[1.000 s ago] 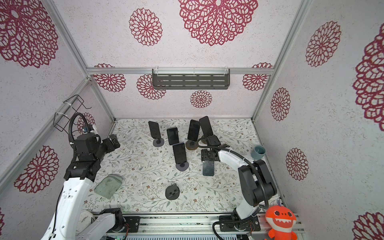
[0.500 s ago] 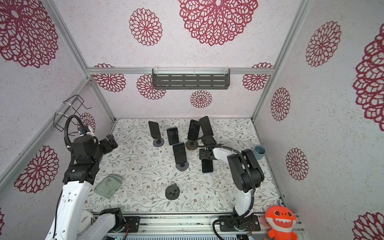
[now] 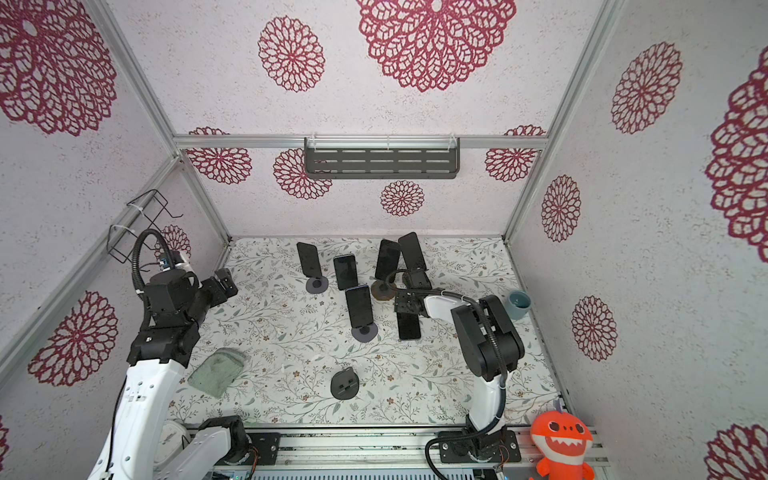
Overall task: Remove the phone from the phone stand
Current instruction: 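Carry the phone farther from the robot toward the wooden-base stands, then lay the phone flat with the right gripper while the left reaches toward the stand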
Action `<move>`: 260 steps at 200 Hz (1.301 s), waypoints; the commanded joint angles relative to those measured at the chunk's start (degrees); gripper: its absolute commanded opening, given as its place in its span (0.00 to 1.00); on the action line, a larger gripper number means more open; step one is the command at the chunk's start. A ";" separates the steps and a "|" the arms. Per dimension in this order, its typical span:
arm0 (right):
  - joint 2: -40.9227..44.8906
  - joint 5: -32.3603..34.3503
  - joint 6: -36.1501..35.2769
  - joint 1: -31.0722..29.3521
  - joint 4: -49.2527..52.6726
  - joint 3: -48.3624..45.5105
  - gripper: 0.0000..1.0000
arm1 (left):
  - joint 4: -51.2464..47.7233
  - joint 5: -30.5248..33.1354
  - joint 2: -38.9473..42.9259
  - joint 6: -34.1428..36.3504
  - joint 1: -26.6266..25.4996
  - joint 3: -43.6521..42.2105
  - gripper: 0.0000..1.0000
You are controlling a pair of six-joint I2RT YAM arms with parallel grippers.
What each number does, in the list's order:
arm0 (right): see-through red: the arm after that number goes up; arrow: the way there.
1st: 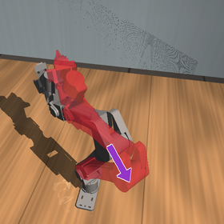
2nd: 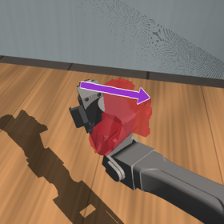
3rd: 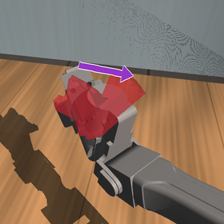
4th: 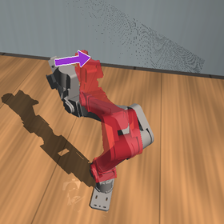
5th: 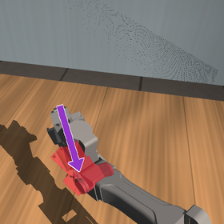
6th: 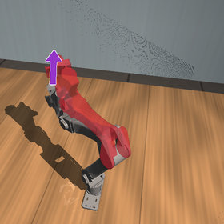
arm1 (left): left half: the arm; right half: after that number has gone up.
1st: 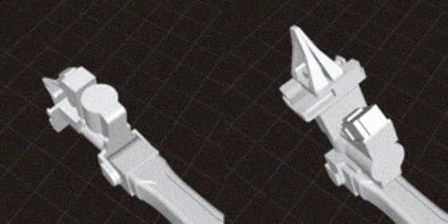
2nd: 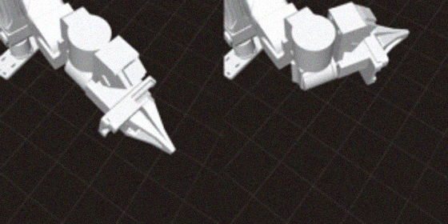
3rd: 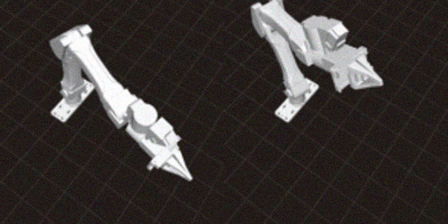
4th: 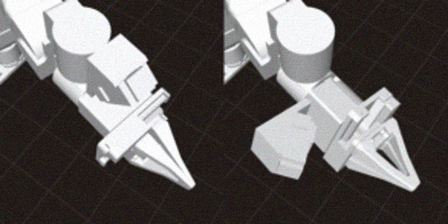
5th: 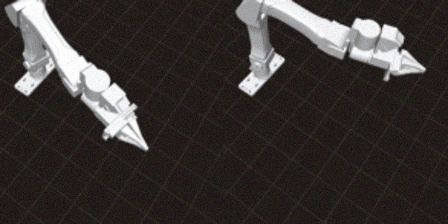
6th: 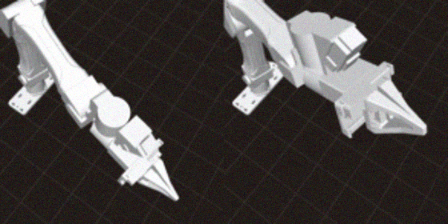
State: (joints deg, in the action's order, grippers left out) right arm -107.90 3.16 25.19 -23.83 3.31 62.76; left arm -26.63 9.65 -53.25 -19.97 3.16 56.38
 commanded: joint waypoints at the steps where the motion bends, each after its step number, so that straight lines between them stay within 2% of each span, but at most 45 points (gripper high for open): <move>1: -0.40 -0.71 0.83 -0.06 0.09 0.34 0.78 | -1.39 1.72 0.88 1.77 -6.51 -0.91 0.98; 24: 0.60 0.17 0.65 -0.07 1.26 0.05 0.79 | -3.75 3.07 3.64 1.20 -15.04 -3.18 1.00; 36: 2.33 1.49 0.49 -0.05 2.96 -0.33 0.80 | -5.33 2.28 5.70 0.05 -19.42 -5.04 0.96; 62: 7.29 3.06 -1.29 0.32 8.12 -1.23 0.82 | -7.25 -5.22 9.47 -3.67 -28.67 -9.85 0.85; 84: 10.75 -0.34 -3.48 1.07 13.29 -1.71 0.83 | -8.95 -11.36 11.11 -6.47 -36.24 -12.25 0.84; 96: 12.47 -1.48 -4.43 1.16 15.98 -2.22 0.84 | -8.52 -14.06 11.03 -7.77 -40.46 -13.24 0.83; 131: 17.89 -1.22 -5.09 1.53 19.84 -4.85 0.84 | -2.82 -14.19 3.89 -7.69 -51.28 -15.74 0.79; 162: 20.98 -1.51 -4.71 1.60 19.80 -6.15 0.84 | -1.63 -16.48 -4.26 -3.99 -53.25 -15.38 0.69; 185: 21.32 -0.06 -5.53 1.68 20.83 -6.01 0.84 | 1.73 -21.11 -6.11 -3.11 -53.69 -16.65 0.63; 211: 21.35 1.70 -6.28 1.68 21.67 -5.65 0.84 | 4.31 -22.10 -7.41 -3.48 -54.90 -18.30 0.56; 239: 21.67 2.65 -6.64 1.76 21.89 -5.24 0.84 | 3.34 -20.77 -10.42 -3.39 -55.41 -18.41 0.41; 260: 21.72 2.83 -6.65 1.74 22.17 -4.78 0.84 | 3.10 -18.98 -12.15 -3.21 -55.63 -18.02 0.25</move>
State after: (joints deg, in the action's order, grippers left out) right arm -88.29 4.32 19.55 -22.50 24.08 56.40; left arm -24.71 -10.63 -63.99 -24.05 -51.72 38.39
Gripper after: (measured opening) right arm 0.838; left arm 0.311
